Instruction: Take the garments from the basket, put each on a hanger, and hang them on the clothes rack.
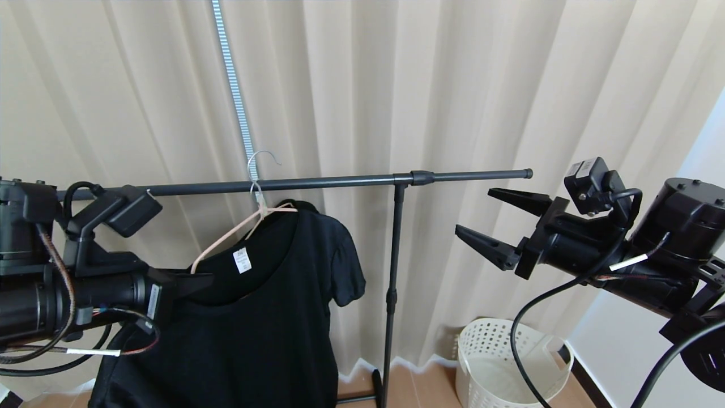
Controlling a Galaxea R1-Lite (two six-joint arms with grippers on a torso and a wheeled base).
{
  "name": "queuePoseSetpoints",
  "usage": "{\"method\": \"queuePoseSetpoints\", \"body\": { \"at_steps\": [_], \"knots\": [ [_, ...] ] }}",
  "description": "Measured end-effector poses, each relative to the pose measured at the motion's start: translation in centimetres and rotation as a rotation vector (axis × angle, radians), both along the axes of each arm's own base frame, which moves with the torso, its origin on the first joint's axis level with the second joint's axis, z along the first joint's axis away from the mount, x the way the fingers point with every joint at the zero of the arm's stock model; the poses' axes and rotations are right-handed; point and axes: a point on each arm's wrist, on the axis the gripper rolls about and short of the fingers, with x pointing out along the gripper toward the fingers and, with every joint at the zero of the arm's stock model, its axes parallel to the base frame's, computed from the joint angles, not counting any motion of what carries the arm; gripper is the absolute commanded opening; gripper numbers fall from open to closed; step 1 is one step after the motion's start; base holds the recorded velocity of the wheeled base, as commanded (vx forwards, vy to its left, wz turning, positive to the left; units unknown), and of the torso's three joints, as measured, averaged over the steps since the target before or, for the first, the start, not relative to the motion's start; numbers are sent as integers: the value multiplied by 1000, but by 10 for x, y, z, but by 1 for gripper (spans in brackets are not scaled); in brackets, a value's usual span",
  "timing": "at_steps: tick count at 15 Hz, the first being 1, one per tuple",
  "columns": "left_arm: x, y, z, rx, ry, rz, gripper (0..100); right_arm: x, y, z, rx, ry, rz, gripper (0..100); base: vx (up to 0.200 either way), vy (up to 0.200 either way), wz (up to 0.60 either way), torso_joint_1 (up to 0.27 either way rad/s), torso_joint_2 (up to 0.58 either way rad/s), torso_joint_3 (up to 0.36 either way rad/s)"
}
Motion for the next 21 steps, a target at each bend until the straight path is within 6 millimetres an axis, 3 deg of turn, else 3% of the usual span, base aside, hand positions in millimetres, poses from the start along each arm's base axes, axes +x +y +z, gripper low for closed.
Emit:
{"method": "queuePoseSetpoints", "body": {
  "at_steps": [5, 11, 16, 21],
  "knots": [
    [28, -27, 2, -46, 53, 31, 0, 1, 0, 0, -1, 0, -10, 100, 0, 0, 0, 0, 0, 0],
    [74, -45, -3, -120, 118, 115, 0, 3, 0, -1, -2, 2, -14, 100, 0, 0, 0, 0, 0, 0],
    [106, -61, -18, -107, 155, 227, 0, 3, 1, -2, -3, 3, -14, 100, 0, 0, 0, 0, 0, 0],
    [119, -71, -39, -87, 207, 223, 0, 4, 1, -3, -8, 4, -15, 100, 0, 0, 0, 0, 0, 0]
  ]
}}
